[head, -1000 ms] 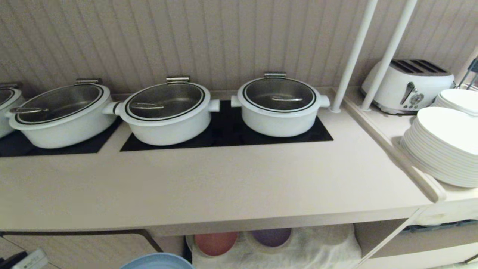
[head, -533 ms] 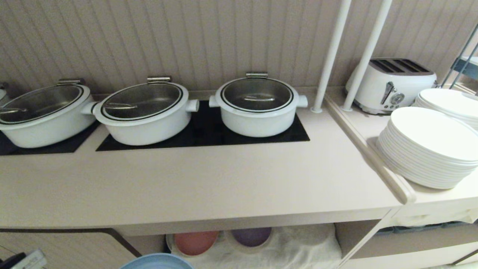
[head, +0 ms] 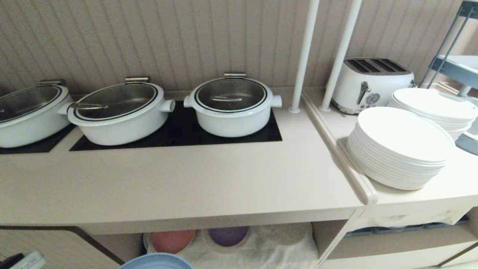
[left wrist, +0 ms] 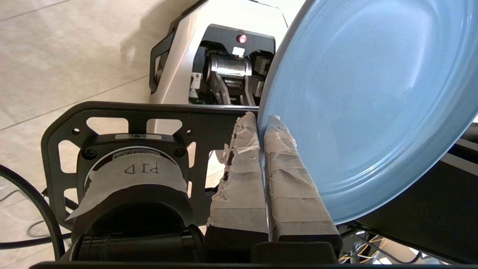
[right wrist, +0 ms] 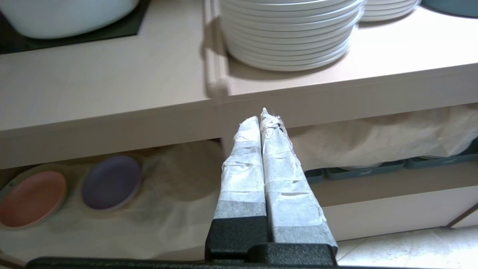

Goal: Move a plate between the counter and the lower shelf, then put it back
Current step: Put the plate in the cupboard

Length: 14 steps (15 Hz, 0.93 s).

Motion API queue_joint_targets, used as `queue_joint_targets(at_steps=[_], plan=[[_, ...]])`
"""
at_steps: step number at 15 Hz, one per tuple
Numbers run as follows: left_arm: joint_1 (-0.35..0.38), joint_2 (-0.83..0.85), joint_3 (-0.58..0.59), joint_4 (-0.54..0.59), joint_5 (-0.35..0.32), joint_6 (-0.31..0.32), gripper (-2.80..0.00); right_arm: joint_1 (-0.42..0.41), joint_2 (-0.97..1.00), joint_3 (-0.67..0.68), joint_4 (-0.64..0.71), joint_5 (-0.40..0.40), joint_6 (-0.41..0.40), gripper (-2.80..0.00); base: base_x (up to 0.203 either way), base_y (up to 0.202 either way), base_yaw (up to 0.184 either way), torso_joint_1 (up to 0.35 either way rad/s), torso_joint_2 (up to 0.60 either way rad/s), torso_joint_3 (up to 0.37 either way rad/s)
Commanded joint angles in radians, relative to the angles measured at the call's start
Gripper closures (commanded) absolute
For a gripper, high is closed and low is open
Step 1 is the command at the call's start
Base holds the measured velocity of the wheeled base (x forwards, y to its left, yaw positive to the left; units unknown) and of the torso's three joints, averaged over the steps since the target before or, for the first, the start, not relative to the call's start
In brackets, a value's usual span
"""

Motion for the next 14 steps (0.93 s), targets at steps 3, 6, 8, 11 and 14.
queue_joint_targets(at_steps=[3,6,8,11,14], plan=[[-0.002,-0.011,0.006,0.004,-0.002,-0.001,0.00,0.000,0.000,0.000,0.001,0.000,0.000,0.00,0.000,-0.199,0.000,0.003,0.00,0.004],[-0.002,-0.029,0.014,0.007,-0.002,-0.001,0.00,0.000,0.000,0.000,0.001,0.000,0.000,0.00,0.000,-0.198,0.002,0.001,0.00,0.002],[-0.002,-0.041,0.021,0.007,-0.002,-0.001,0.00,0.000,0.000,0.000,0.000,0.000,0.000,0.00,0.000,-0.196,0.000,0.004,0.00,0.001],[-0.002,-0.046,0.026,0.007,-0.002,-0.001,0.00,0.000,0.000,0.000,0.001,0.000,0.000,0.00,0.000,-0.194,-0.002,0.000,0.01,0.003],[-0.002,-0.054,0.026,0.007,-0.002,-0.001,0.00,0.000,0.000,0.000,-0.001,0.000,0.000,0.00,0.000,-0.125,0.002,0.003,0.00,0.001]])
